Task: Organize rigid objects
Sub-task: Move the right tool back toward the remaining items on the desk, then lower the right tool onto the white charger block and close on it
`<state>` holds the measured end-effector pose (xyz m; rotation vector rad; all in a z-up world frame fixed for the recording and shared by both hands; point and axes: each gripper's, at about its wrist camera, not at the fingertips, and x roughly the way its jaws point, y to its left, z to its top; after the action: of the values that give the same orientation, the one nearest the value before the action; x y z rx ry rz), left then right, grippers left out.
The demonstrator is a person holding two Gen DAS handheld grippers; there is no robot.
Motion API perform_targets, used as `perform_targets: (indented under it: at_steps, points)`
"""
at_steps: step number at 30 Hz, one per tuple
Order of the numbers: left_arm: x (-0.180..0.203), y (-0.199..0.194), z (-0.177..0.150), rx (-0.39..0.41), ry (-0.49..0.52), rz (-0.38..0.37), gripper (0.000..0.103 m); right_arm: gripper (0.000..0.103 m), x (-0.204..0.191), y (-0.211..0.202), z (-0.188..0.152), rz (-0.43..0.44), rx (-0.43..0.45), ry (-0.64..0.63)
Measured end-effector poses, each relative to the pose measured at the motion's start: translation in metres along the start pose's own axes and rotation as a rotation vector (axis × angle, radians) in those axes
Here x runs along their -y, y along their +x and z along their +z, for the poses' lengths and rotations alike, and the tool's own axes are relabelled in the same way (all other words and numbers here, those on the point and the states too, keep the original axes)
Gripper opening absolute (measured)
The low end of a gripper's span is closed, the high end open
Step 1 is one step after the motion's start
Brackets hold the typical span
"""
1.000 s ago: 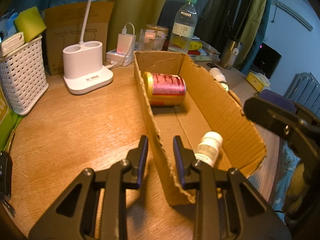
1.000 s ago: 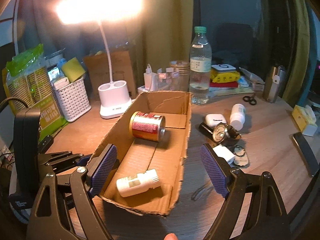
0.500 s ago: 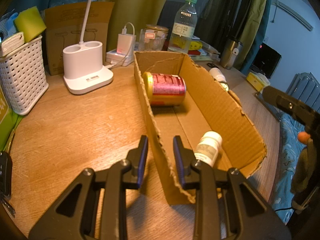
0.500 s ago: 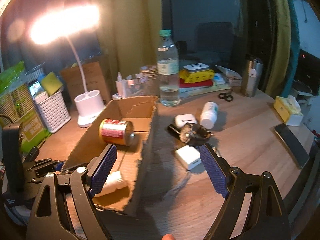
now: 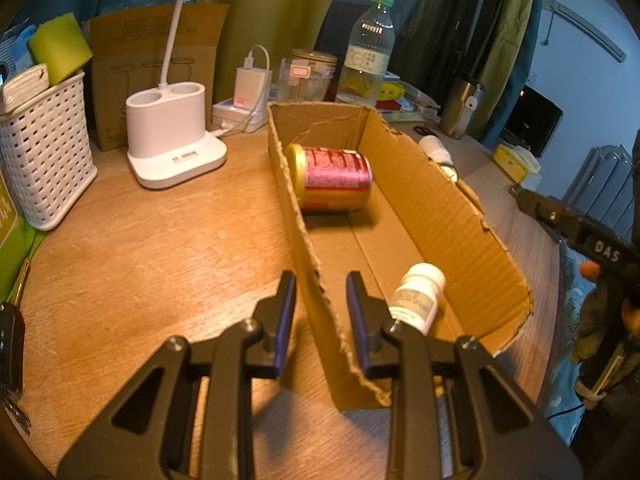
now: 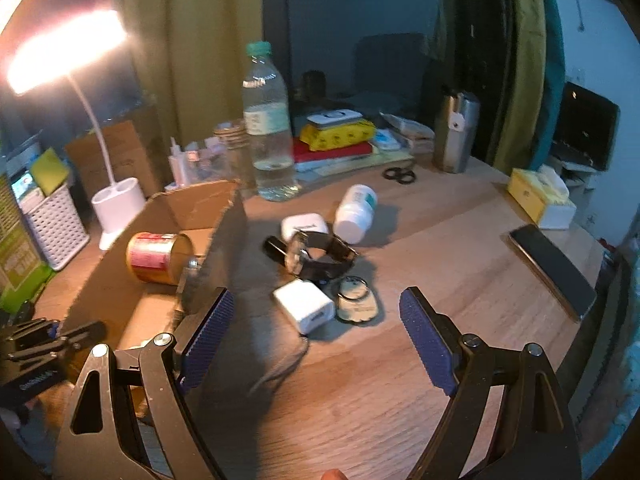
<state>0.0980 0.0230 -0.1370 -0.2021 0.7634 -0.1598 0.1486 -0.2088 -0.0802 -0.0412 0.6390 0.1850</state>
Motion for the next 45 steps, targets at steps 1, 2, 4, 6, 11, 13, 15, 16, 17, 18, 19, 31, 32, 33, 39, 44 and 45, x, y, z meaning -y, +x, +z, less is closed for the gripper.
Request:
perform_targets:
  at_steps: [1, 2, 4, 6, 11, 13, 15, 16, 17, 18, 19, 31, 32, 33, 39, 44, 45]
  points:
    - [0.000, 0.000, 0.000, 0.000, 0.000, 0.000, 0.027, 0.087, 0.002, 0.002, -0.001, -0.002, -0.004, 0.003]
    - [0.000, 0.001, 0.000, 0.000, 0.000, 0.001, 0.027, 0.087, 0.005, 0.005, -0.003, -0.009, -0.013, 0.005]
    - [0.000, 0.000, 0.000, 0.000, 0.000, 0.000, 0.027, 0.087, 0.010, 0.013, -0.007, -0.016, -0.031, 0.009]
    - [0.000, 0.000, 0.000, 0.000, 0.000, 0.000, 0.027, 0.087, 0.016, 0.022, -0.011, -0.022, -0.052, 0.021]
    - [0.000, 0.000, 0.000, 0.000, 0.001, -0.001, 0.027, 0.087, 0.018, 0.038, -0.013, -0.023, -0.083, 0.031]
    - [0.000, 0.000, 0.000, 0.000, 0.000, -0.001, 0.027, 0.087, 0.012, 0.043, -0.013, -0.021, -0.093, 0.010]
    - [0.000, 0.000, 0.000, 0.000, 0.001, 0.000, 0.027, 0.085, 0.005, 0.049, -0.011, -0.016, -0.098, -0.022]
    - [0.000, 0.000, 0.000, 0.000, 0.001, -0.001, 0.027, 0.082, 0.002, 0.052, -0.010, -0.016, -0.100, -0.036]
    - [0.000, 0.000, 0.000, 0.000, 0.001, 0.000, 0.027, 0.080, -0.001, 0.057, -0.009, -0.017, -0.109, -0.046]
    - [0.000, 0.000, 0.000, 0.000, 0.001, 0.000, 0.027, 0.078, -0.003, 0.061, -0.008, -0.021, -0.119, -0.052]
    - [0.000, 0.000, 0.000, 0.000, 0.000, 0.000, 0.027, 0.077, -0.004, 0.064, -0.008, -0.022, -0.123, -0.055]
    - [0.000, 0.000, 0.000, 0.000, 0.000, 0.000, 0.027, 0.065, -0.019, 0.089, -0.001, 0.005, -0.171, -0.102]
    - [0.000, 0.000, 0.000, 0.000, 0.001, 0.000, 0.027, 0.064, -0.020, 0.090, -0.001, 0.005, -0.174, -0.106]
    - [0.000, 0.000, 0.000, 0.000, 0.000, 0.000, 0.027, 0.064, -0.021, 0.091, 0.000, 0.004, -0.180, -0.111]
    - [0.000, 0.000, 0.000, 0.000, 0.001, 0.000, 0.027, 0.062, -0.023, 0.100, -0.001, 0.008, -0.216, -0.117]
    - [0.000, 0.000, 0.000, 0.000, 0.000, 0.000, 0.027, 0.053, -0.024, 0.101, 0.000, -0.006, -0.219, -0.127]
    - [0.000, 0.000, 0.000, 0.000, 0.000, 0.000, 0.027, 0.053, -0.024, 0.101, 0.000, -0.004, -0.219, -0.127]
